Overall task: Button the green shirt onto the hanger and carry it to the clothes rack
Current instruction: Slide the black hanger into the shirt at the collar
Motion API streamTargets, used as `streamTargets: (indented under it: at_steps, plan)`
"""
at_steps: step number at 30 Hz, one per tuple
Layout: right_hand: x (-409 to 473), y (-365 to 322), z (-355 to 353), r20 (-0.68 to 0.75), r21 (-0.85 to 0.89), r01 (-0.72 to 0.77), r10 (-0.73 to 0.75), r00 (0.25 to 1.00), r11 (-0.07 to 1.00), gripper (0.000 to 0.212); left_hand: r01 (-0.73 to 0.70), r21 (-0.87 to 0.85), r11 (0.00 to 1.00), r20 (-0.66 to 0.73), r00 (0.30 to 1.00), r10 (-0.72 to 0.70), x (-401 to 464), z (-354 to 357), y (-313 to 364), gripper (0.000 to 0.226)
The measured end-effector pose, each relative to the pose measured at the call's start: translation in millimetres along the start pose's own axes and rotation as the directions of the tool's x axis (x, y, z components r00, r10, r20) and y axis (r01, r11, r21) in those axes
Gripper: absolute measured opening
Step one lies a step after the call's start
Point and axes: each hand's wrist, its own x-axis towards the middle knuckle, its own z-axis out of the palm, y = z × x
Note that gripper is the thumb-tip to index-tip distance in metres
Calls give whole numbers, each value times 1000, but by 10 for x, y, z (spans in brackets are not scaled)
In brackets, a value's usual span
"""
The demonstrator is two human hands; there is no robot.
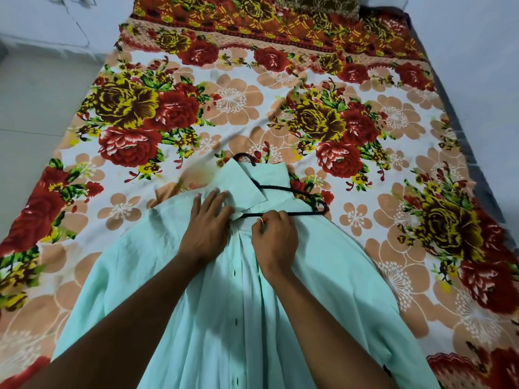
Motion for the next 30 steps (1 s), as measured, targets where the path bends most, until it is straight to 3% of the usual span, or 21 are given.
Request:
streamTargets:
  at_steps: [6, 10, 13, 17, 21, 24, 27, 30]
  plan:
    - [150, 177, -135, -84, 311, -172, 207, 975, 935, 10, 68, -111, 991, -137, 987, -83, -31, -36, 53, 22]
    - [447, 385, -252, 88, 525, -411, 433, 897, 745, 6, 82, -122, 989, -153, 983, -100, -32, -58, 65, 22]
    - [568, 545, -323, 187, 552, -432, 399, 898, 713, 19, 100, -136, 986, -156, 980, -121, -28, -83, 78, 22]
    - [564, 636, -395, 172, 483, -268, 210, 962, 833, 23, 111, -149, 983, -154, 979, -134, -38, -94, 79, 23]
    - [691, 698, -450, 98, 514, -371, 376, 921, 773, 13, 94, -144, 985, -171, 978, -119, -57, -112, 84, 27]
    - [803, 734, -537, 114, 564, -473, 503, 857, 677, 36, 89, -145, 985, -187, 976, -116, -60, -124, 91, 27]
    - [902, 793, -646, 141, 589, -542, 584, 799, 600, 36, 90, -146, 985, -197, 973, -118, -62, -127, 94, 24]
    - [1001, 809, -758, 177, 534, -576, 584, 792, 619, 45, 95, -138, 986, -204, 971, -122, -64, -130, 90, 24]
